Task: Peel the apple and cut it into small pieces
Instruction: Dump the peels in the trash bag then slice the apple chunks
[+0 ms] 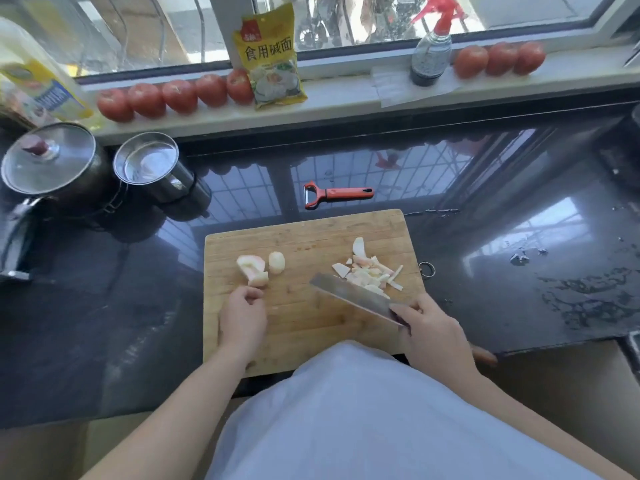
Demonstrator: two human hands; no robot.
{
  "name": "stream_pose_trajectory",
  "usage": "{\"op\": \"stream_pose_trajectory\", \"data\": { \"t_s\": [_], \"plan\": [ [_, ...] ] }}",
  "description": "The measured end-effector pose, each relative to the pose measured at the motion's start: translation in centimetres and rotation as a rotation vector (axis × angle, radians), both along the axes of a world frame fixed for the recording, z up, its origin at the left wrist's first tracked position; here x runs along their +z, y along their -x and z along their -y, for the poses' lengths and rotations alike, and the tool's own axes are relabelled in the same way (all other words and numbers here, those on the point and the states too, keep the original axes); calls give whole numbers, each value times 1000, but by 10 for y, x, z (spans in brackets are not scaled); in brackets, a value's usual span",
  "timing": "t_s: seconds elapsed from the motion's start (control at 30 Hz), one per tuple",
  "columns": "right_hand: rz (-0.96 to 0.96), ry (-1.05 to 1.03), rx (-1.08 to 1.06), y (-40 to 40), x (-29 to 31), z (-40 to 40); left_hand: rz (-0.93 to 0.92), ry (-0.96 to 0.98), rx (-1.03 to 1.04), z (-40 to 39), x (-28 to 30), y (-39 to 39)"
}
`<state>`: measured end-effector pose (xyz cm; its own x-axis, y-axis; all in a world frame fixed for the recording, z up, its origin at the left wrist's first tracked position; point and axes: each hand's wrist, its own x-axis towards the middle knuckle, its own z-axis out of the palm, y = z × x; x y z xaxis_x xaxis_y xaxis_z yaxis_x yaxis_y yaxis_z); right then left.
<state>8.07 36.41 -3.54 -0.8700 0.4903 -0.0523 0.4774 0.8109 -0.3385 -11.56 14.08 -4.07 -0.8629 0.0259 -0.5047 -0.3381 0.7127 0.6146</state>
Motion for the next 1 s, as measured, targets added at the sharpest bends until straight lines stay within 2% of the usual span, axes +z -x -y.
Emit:
{"op": "stream_pose_trajectory", "data": {
  "t_s": [0.1, 0.2, 0.3, 0.43, 0.57, 0.67, 0.8, 0.87, 1.0],
  "plan": [
    [-36, 154, -78, 16, 4, 4, -72, 91, 15, 27, -3, 2],
    [45, 225, 21, 35, 8, 3, -228, 84, -50, 30, -6, 16],
    [224, 227, 234, 47, 9, 12, -300, 127, -339, 28, -7, 38],
    [275, 242, 455, 51, 0, 40, -403, 334, -828, 27, -6, 64],
    [353, 232, 407, 50, -10, 60, -498, 333, -967, 18, -7, 67],
    [326, 249, 346, 46, -9, 65, -443, 299, -941, 16, -9, 69],
    [269, 342, 143, 40, -2, 61, -313, 212, -577, 31, -8, 64],
    [242, 340, 3, 37, 1, 53, -240, 171, -460, 44, -10, 56],
    [190, 309, -195, 25, 13, 36, -244, 163, -498, 54, -15, 34]
  ]
}}
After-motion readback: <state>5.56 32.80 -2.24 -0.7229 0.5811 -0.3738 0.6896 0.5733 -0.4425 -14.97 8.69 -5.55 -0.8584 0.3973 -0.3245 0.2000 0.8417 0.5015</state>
